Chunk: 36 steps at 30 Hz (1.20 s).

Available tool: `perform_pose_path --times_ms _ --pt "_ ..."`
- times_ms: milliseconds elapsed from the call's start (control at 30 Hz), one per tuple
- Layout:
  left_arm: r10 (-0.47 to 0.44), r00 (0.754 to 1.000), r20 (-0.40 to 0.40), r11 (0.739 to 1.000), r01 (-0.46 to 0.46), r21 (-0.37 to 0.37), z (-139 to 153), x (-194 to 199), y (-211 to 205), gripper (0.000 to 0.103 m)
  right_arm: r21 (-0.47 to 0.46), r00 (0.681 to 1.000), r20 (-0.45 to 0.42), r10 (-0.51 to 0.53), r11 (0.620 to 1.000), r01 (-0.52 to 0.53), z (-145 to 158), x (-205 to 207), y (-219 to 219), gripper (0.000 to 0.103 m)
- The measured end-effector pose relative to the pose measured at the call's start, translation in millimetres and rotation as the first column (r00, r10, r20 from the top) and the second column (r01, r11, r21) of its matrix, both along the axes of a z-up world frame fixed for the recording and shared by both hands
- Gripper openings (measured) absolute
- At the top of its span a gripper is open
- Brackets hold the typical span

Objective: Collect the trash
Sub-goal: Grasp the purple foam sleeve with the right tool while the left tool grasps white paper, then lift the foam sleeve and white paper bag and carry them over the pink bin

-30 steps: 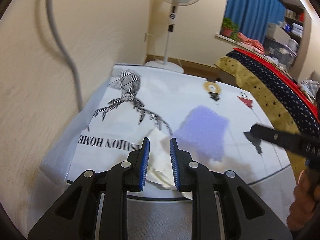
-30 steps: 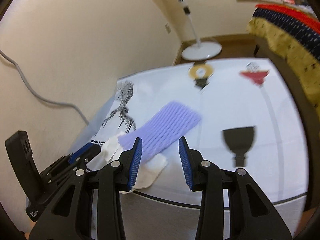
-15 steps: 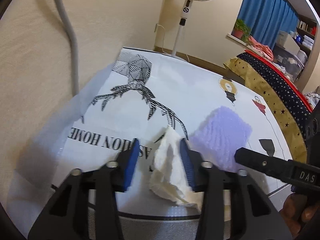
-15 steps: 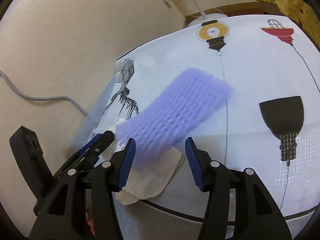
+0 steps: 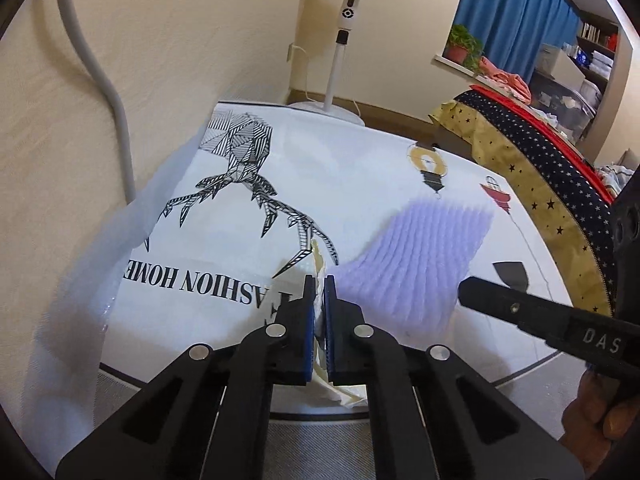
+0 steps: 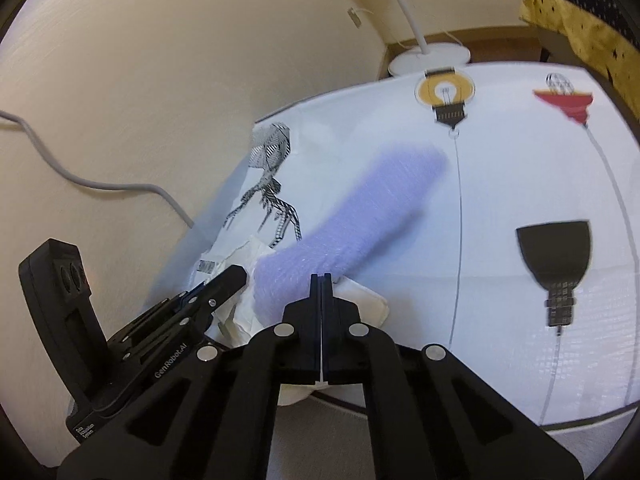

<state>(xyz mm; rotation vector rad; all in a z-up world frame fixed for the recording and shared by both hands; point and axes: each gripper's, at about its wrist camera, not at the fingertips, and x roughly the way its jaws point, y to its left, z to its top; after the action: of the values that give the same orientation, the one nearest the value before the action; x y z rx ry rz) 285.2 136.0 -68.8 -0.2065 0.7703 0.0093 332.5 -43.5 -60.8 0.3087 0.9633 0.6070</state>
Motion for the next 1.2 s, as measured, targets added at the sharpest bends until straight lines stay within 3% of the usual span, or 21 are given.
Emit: perform_pose_path --times_ms 300,400,467,533,833,967,1067,1100,1200 --pt "-0.015 1.000 -0.001 1.000 0.015 0.003 25 -21 -17 0.004 -0.043 0.999 0.048 -0.005 0.999 0.007 35 -25 -26 0.000" --pt "-0.034 0.998 -0.048 0.999 0.034 0.004 21 -28 -21 0.004 -0.045 1.000 0.007 -0.018 0.999 0.019 33 -32 -37 0.005" --pt "-0.053 0.996 -0.071 0.999 0.052 -0.006 17 -31 -23 0.004 -0.058 0.999 -0.006 -0.035 0.998 0.034 30 -35 -41 0.015" --pt "-0.077 0.993 -0.085 0.997 0.077 -0.002 15 -34 -26 0.004 -0.053 0.999 -0.013 -0.053 0.997 0.052 28 -37 -44 0.036" --pt "-0.109 0.986 -0.129 0.994 0.110 0.000 1 -30 -27 0.004 -0.050 0.990 -0.121 -0.070 0.997 0.064 -6 -23 -22 0.042" --pt "-0.126 0.982 -0.143 0.991 0.130 0.020 -3 -28 -31 0.004 -0.036 0.980 -0.179 -0.082 0.996 0.077 -22 -18 -18 0.038" --pt "-0.123 0.982 -0.142 0.991 0.128 0.025 -3 -28 -29 0.004 -0.012 0.979 -0.184 -0.091 0.996 0.090 -24 -18 -18 0.008" --pt "-0.119 0.983 -0.138 0.992 0.123 0.025 -2 -28 -28 0.004 -0.010 0.980 -0.175 -0.092 0.996 0.092 -21 -19 -18 0.003" --pt "-0.109 0.986 -0.128 0.994 0.112 0.019 3 -29 -25 0.004 -0.021 0.985 -0.137 -0.109 0.994 0.107 -11 -23 -22 0.002"
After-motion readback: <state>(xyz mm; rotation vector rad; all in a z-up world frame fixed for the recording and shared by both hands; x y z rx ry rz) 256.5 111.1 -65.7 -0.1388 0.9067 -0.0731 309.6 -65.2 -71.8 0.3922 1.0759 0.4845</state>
